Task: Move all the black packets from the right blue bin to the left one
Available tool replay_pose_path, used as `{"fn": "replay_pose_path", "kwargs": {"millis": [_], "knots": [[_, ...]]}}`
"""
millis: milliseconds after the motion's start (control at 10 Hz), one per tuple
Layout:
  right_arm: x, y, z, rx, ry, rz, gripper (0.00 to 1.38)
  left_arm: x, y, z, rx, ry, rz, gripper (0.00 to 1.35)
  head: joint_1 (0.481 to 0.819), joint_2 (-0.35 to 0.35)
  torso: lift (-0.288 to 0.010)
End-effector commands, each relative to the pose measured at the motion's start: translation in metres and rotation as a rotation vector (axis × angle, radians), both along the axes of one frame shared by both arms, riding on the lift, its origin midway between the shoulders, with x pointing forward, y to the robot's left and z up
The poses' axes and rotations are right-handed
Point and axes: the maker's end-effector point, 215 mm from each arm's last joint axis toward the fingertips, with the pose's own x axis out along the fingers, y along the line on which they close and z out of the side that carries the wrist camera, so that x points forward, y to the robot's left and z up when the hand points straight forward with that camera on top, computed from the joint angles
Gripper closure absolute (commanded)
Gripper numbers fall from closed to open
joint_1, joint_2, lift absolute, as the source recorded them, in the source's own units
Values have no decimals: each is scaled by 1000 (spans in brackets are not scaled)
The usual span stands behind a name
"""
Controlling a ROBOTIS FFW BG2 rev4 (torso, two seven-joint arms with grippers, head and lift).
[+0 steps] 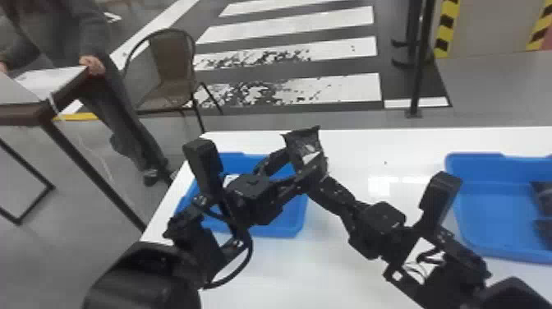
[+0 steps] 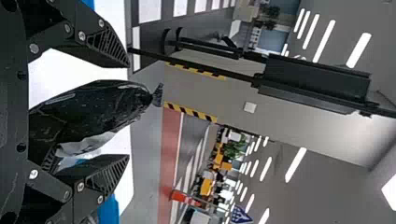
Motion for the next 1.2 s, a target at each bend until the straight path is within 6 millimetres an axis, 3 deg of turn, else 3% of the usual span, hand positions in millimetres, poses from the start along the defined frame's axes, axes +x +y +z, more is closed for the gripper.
{"fn": "replay_pose_path", "kwargs": {"millis": [0, 200, 300, 500, 600, 800, 1000, 1100], "knots": [[-3, 3, -4, -7, 22, 15, 1131, -2, 1, -5, 1, 23, 4, 1128, 695, 291, -140], [-4, 5, -5, -8, 31, 24, 1128, -2, 2, 12, -47, -29, 22, 1141, 695, 297, -140], [-4, 5, -6, -9, 33, 25, 1128, -3, 3, 14, -56, -36, 26, 1213, 695, 299, -140], [-2, 5, -8, -9, 41, 23, 1093, -3, 1, 10, -47, -26, 24, 1210, 695, 301, -140], [1, 3, -9, -1, 50, 18, 937, -3, 0, 8, -38, -23, 24, 1210, 695, 300, -140], [7, -6, -6, 49, 60, -18, 58, -2, 8, 13, -50, -41, 38, 1210, 695, 295, -140], [14, -25, -13, 64, 83, -63, -2, 6, 38, 17, -13, -90, 128, 1211, 695, 291, -140], [16, -35, -17, 81, 105, -86, -2, 18, 70, 5, 26, -130, 226, 1210, 695, 296, -140]]}}
